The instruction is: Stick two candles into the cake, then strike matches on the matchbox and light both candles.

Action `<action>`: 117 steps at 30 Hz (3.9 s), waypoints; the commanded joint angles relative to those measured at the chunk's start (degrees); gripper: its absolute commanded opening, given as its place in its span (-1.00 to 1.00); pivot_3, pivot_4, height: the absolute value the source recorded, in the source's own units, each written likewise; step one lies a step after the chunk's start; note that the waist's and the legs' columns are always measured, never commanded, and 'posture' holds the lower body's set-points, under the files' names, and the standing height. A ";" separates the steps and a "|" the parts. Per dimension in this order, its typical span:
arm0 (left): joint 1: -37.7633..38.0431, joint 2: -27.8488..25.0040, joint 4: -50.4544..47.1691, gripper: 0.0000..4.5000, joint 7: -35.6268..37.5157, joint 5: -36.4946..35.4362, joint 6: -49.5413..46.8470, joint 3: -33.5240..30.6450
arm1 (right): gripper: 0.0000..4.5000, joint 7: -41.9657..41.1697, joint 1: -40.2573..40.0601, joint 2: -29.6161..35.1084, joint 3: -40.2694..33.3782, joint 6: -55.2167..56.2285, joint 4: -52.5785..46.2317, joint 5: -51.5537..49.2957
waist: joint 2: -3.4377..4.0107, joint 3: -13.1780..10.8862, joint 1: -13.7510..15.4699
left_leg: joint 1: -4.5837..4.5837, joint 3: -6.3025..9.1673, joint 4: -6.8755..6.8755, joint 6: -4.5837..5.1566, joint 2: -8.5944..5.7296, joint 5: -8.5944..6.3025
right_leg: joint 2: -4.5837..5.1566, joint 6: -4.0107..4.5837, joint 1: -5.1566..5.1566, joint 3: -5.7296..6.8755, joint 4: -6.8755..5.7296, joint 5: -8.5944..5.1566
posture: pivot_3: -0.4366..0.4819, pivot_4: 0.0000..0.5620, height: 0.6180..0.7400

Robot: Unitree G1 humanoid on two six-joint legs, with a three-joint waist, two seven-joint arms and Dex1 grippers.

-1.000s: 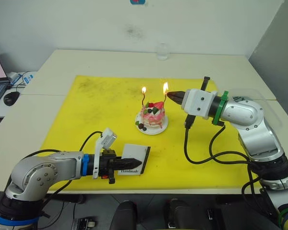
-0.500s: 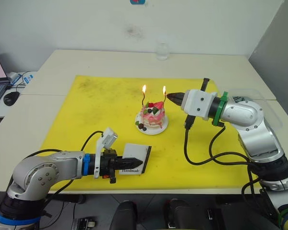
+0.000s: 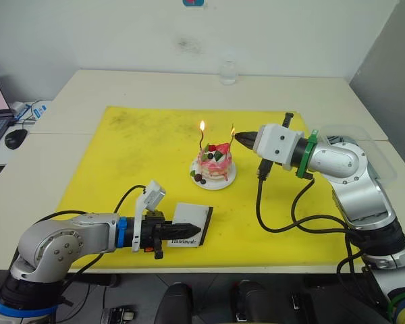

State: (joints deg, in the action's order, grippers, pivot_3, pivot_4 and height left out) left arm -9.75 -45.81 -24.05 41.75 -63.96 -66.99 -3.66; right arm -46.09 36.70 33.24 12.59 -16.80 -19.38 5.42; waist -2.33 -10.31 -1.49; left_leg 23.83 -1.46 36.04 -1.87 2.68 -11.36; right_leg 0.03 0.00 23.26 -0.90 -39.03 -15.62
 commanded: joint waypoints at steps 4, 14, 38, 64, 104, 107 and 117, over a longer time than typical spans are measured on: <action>-0.30 0.10 -1.40 -1.00 0.58 -0.07 0.26 -0.22 | -0.99 -0.13 -0.22 0.17 -1.37 -0.54 -3.09 -1.47 | 0.00 0.00 0.00 | 0.00 0.01 0.00 0.00 0.00 0.00 | 0.00 0.00 0.00 0.01 0.00 0.00 | -0.05 -0.47 1.00; -1.96 1.57 -0.72 -1.00 -0.25 -2.09 -1.04 -0.95 | -0.99 -4.14 -5.15 5.39 -4.97 -4.03 -9.04 -7.05 | 0.00 0.00 0.04 | 0.01 0.02 0.00 0.00 -0.01 0.00 | 0.00 0.00 -0.01 0.03 0.01 0.00 | -0.05 -0.47 1.00; -7.08 16.68 -1.81 -1.00 -12.65 -2.91 0.15 5.65 | -0.99 13.81 -20.50 8.30 -35.34 -31.78 -0.42 -13.18 | 0.01 0.02 -0.03 | -0.02 -0.08 0.03 0.01 -0.09 0.00 | -0.06 -0.08 -0.05 -0.07 0.00 0.05 | -0.05 -0.47 1.00; -10.43 25.39 -0.54 -1.00 -21.15 4.39 1.20 6.79 | 0.71 27.59 -13.87 4.93 -35.55 -14.72 24.35 -13.28 | 0.16 0.10 -0.12 | 0.05 -0.20 0.02 0.01 -0.09 0.00 | -0.42 -0.13 -0.03 -0.12 0.02 0.06 | -0.05 -0.47 1.00; -11.19 26.90 5.48 0.15 -42.41 -7.75 -17.95 -0.80 | 1.00 -1.98 -31.35 22.43 -23.91 -31.31 -24.76 -43.57 | 0.20 0.10 0.16 | 0.02 0.07 0.05 0.00 -0.10 0.00 | -0.40 -0.15 -0.08 -0.03 0.06 0.07 | -0.05 -0.47 1.00; -11.91 26.05 4.05 0.54 -42.55 -9.87 -19.47 -1.20 | 1.00 -2.95 -32.55 23.62 -24.60 -31.26 -25.08 -43.69 | 0.20 0.10 0.16 | 0.02 0.07 0.05 0.00 -0.09 0.00 | -0.40 -0.15 -0.08 -0.03 0.06 0.07 | -0.05 -0.47 1.00; -11.41 15.97 -0.84 0.98 -42.64 -18.78 -21.21 -3.16 | 1.00 -4.25 -33.22 25.86 -25.18 -30.29 -25.07 -44.10 | 0.19 0.09 -0.02 | 0.00 0.12 0.03 -0.01 -0.06 0.00 | -0.40 -0.14 -0.05 -0.01 0.06 0.07 | -0.05 -0.47 1.00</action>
State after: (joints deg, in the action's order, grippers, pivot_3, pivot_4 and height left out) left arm -21.34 -28.24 -22.54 -0.66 -80.64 -88.38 -5.02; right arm -49.81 3.36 58.25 -10.30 -48.00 -43.09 -37.84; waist -2.14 -10.23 -1.51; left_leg 23.83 -1.33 36.06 -1.88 2.64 -11.36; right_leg -0.36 -0.13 23.21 -0.91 -38.98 -15.56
